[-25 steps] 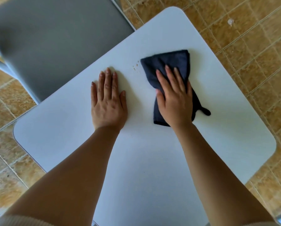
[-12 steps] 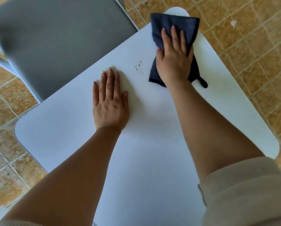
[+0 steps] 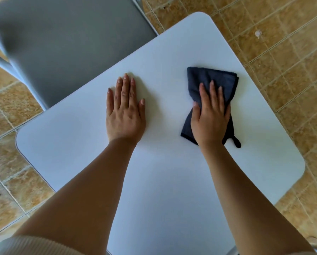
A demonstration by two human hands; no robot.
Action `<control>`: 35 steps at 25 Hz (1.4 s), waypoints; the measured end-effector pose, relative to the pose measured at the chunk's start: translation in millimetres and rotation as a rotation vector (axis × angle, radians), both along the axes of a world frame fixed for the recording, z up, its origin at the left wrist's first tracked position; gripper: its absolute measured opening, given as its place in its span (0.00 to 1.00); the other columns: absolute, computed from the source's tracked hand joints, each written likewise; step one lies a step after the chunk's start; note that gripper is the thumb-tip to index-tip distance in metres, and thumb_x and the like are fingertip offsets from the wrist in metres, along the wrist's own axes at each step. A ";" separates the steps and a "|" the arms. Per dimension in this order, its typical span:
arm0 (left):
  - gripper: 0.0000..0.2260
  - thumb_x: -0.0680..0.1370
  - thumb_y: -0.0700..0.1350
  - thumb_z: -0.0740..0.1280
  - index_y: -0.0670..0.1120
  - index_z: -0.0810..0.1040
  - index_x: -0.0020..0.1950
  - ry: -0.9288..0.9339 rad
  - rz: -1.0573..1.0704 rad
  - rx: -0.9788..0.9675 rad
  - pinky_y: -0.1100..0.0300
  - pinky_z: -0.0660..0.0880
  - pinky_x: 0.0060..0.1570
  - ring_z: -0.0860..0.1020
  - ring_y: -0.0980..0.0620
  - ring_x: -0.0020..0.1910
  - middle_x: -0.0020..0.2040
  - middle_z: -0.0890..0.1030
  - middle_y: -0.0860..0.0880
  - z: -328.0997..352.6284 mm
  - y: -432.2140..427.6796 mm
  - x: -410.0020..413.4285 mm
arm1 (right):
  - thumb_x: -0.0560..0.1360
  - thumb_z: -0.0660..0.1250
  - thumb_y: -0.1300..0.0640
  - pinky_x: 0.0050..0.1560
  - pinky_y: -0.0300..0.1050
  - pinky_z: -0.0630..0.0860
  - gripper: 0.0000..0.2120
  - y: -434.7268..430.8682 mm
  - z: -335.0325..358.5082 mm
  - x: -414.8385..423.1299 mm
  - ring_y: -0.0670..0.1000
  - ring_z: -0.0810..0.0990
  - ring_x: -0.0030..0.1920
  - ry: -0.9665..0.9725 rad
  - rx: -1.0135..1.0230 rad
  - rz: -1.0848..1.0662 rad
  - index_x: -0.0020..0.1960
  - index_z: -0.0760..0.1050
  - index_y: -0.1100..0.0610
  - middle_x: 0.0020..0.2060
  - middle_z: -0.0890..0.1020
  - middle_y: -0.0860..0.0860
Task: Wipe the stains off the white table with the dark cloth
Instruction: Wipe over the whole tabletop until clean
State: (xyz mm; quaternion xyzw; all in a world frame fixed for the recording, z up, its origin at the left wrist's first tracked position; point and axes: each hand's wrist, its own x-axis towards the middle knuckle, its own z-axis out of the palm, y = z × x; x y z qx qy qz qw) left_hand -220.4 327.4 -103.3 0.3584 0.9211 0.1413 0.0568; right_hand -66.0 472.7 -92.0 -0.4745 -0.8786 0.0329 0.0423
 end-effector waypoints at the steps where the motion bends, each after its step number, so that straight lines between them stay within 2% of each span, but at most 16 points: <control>1: 0.26 0.83 0.52 0.46 0.43 0.51 0.80 -0.001 -0.001 0.001 0.51 0.45 0.77 0.49 0.51 0.78 0.80 0.52 0.46 -0.2 -0.7 -0.7 | 0.81 0.55 0.48 0.75 0.64 0.61 0.25 3.5 0.7 -12.8 0.54 0.58 0.80 0.014 -0.014 -0.079 0.78 0.63 0.47 0.79 0.62 0.49; 4: 0.26 0.83 0.52 0.44 0.42 0.54 0.79 -0.038 0.008 0.076 0.52 0.46 0.77 0.51 0.51 0.78 0.79 0.54 0.46 4.4 -3.1 -2.8 | 0.81 0.57 0.47 0.74 0.64 0.59 0.25 -1.2 -2.7 -62.2 0.54 0.59 0.80 0.057 -0.047 -0.123 0.78 0.64 0.47 0.79 0.62 0.49; 8: 0.26 0.82 0.50 0.46 0.39 0.59 0.77 -0.232 0.026 0.329 0.54 0.48 0.76 0.56 0.48 0.77 0.78 0.59 0.43 15.2 -16.8 -13.9 | 0.79 0.58 0.47 0.71 0.63 0.66 0.23 -46.6 -8.5 -100.5 0.56 0.68 0.76 0.141 0.021 0.159 0.74 0.71 0.48 0.75 0.71 0.51; 11: 0.26 0.82 0.50 0.46 0.38 0.61 0.77 -0.117 0.058 0.222 0.51 0.49 0.76 0.57 0.47 0.77 0.77 0.60 0.42 19.1 -44.0 -10.5 | 0.81 0.58 0.49 0.72 0.62 0.65 0.22 -93.4 -7.0 -80.1 0.55 0.66 0.77 0.178 -0.005 0.309 0.75 0.70 0.48 0.76 0.70 0.50; 15: 0.25 0.84 0.52 0.46 0.42 0.58 0.78 -0.030 0.106 0.017 0.51 0.43 0.77 0.51 0.49 0.78 0.79 0.56 0.46 12.9 -89.5 5.8 | 0.83 0.55 0.49 0.73 0.62 0.64 0.23 -135.7 -2.4 -10.4 0.54 0.61 0.79 0.088 -0.031 0.368 0.77 0.66 0.48 0.78 0.65 0.49; 17: 0.25 0.83 0.53 0.46 0.44 0.57 0.79 -0.030 0.101 -0.005 0.50 0.43 0.77 0.51 0.49 0.78 0.79 0.55 0.46 7.2 -100.2 8.0 | 0.83 0.54 0.49 0.71 0.62 0.67 0.23 -133.9 -1.8 25.0 0.54 0.63 0.78 0.044 -0.003 0.309 0.77 0.66 0.48 0.78 0.66 0.50; 20: 0.25 0.83 0.52 0.48 0.45 0.56 0.79 0.000 0.092 -0.002 0.50 0.44 0.77 0.52 0.48 0.78 0.79 0.55 0.46 1.2 -101.4 8.1 | 0.82 0.55 0.47 0.70 0.62 0.68 0.23 -101.2 -3.6 44.8 0.55 0.65 0.77 0.021 0.040 0.052 0.77 0.67 0.48 0.77 0.67 0.51; 22: 0.25 0.83 0.52 0.48 0.45 0.56 0.79 0.010 0.098 0.004 0.51 0.44 0.77 0.53 0.48 0.78 0.79 0.56 0.46 0.2 -100.4 8.4 | 0.81 0.57 0.47 0.70 0.64 0.67 0.24 -73.0 -5.2 25.0 0.55 0.64 0.78 0.035 0.027 -0.133 0.77 0.67 0.48 0.77 0.66 0.51; 24: 0.25 0.83 0.52 0.48 0.45 0.56 0.79 0.013 0.096 0.005 0.51 0.44 0.76 0.53 0.48 0.78 0.79 0.56 0.46 -0.9 -101.1 8.2 | 0.81 0.56 0.47 0.71 0.65 0.63 0.25 -53.3 -6.2 -14.8 0.54 0.61 0.79 0.059 -0.009 -0.210 0.77 0.65 0.46 0.79 0.64 0.50; 26: 0.25 0.83 0.51 0.48 0.45 0.56 0.79 0.013 0.092 0.006 0.50 0.45 0.76 0.53 0.48 0.78 0.79 0.56 0.46 -1.5 -102.4 7.6 | 0.80 0.57 0.47 0.70 0.65 0.64 0.25 -53.4 -7.5 -52.7 0.55 0.63 0.78 0.097 0.001 -0.153 0.76 0.67 0.46 0.78 0.66 0.50; 29: 0.24 0.83 0.51 0.48 0.45 0.56 0.79 0.021 0.101 0.012 0.49 0.47 0.76 0.54 0.48 0.78 0.79 0.57 0.46 -1.7 -102.2 7.7 | 0.80 0.59 0.47 0.70 0.63 0.67 0.23 -91.0 -10.8 -73.6 0.56 0.68 0.76 0.156 0.075 0.054 0.74 0.71 0.47 0.75 0.70 0.51; 32: 0.24 0.83 0.51 0.48 0.45 0.57 0.79 0.010 0.118 0.020 0.50 0.47 0.76 0.54 0.48 0.78 0.79 0.57 0.46 -0.5 -101.4 7.8 | 0.83 0.55 0.47 0.73 0.62 0.62 0.23 -146.6 -4.6 -38.1 0.54 0.63 0.78 0.116 0.006 0.222 0.77 0.66 0.47 0.78 0.66 0.49; 35: 0.24 0.84 0.50 0.49 0.45 0.56 0.79 0.015 0.111 0.032 0.51 0.46 0.76 0.53 0.48 0.78 0.79 0.57 0.46 -0.4 -101.8 8.1 | 0.83 0.56 0.47 0.72 0.62 0.64 0.24 -165.0 -0.6 25.9 0.53 0.61 0.79 0.036 -0.020 0.281 0.78 0.64 0.46 0.78 0.64 0.49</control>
